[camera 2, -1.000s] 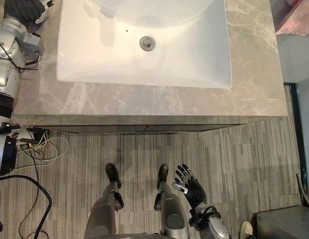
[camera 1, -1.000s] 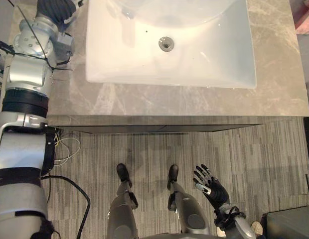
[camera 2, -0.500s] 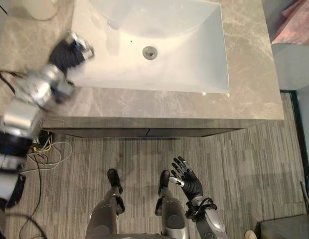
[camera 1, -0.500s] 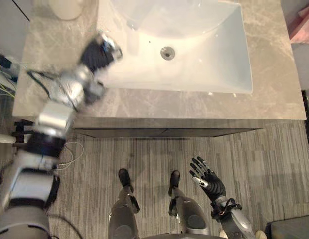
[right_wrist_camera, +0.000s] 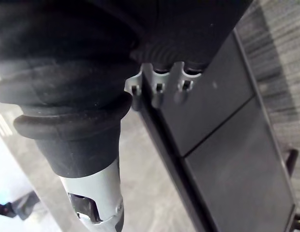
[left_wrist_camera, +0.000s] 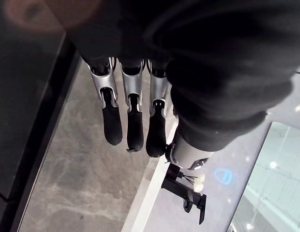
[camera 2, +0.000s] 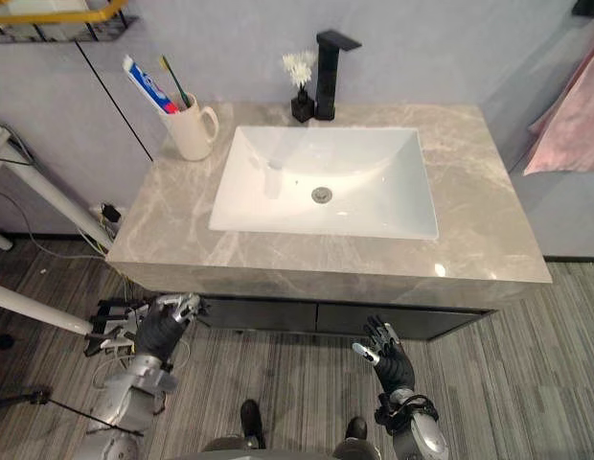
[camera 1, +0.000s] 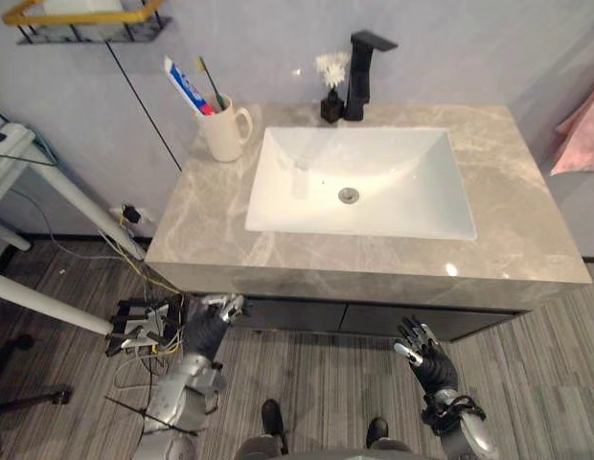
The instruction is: Organize washtable
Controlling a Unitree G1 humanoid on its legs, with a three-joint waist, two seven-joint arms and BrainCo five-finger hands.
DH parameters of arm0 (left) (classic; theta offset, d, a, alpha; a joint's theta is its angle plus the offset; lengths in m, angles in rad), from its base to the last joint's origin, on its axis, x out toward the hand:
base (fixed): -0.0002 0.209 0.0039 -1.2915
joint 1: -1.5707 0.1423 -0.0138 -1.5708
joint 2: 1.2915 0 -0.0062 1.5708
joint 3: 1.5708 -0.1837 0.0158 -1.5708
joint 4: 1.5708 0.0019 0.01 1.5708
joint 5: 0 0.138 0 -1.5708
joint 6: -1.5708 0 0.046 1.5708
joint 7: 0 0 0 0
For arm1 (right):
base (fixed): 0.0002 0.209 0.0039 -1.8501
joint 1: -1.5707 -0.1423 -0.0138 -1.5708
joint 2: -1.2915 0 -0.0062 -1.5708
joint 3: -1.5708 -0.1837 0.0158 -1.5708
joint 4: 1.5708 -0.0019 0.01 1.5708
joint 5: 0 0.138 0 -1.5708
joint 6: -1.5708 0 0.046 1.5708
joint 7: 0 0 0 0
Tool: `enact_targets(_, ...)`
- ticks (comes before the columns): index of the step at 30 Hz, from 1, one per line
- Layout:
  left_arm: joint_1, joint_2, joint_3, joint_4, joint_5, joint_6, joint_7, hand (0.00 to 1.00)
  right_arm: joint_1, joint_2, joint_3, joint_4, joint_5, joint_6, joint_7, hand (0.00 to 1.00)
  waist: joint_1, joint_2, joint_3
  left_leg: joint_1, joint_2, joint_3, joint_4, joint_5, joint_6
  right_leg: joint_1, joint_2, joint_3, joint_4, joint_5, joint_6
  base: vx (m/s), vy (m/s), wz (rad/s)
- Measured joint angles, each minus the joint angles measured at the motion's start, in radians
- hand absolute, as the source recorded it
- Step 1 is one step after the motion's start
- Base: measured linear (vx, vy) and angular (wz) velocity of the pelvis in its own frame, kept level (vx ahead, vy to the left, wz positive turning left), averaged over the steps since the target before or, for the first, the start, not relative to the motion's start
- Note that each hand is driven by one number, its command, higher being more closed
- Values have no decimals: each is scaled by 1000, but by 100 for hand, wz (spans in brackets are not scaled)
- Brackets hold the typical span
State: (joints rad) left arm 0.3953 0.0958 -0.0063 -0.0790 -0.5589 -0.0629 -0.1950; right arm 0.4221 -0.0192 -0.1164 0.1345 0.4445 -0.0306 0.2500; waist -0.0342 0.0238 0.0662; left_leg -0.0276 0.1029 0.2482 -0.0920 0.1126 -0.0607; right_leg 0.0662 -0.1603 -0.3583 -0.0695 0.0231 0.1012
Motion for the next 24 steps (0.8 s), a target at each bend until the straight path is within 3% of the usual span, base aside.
enact_targets(4,-7,-71,0,208,8,-1,4,0,27,4,-5,89,-87,-3,-33,0,-3,5,-18,28,1,-4,0,0,0,30,1,-5,1,-4,-1,-24,-2,3)
enact_targets(10,6,-110,2,436,39,0,47,0,59,27,-2,172,-92,-4,-74,0,-1,2,-28,47,2,-9,-1,-4,-6,54,1,-13,0,-7,3,-22,-3,3)
enact_targets(16,15,-112,1,514,60,0,53,0,69,41,11,226,-137,-6,-77,0,11,-11,-37,65,2,-1,-5,-9,-6,72,1,-9,-1,-9,6,-2,-1,-1)
enact_targets(24,13,-109,-32,611,183,-1,68,0,66,38,12,324,-233,-10,-98,0,18,-10,-43,71,2,-1,-8,-13,-11,72,1,3,0,-10,7,-5,-2,-2)
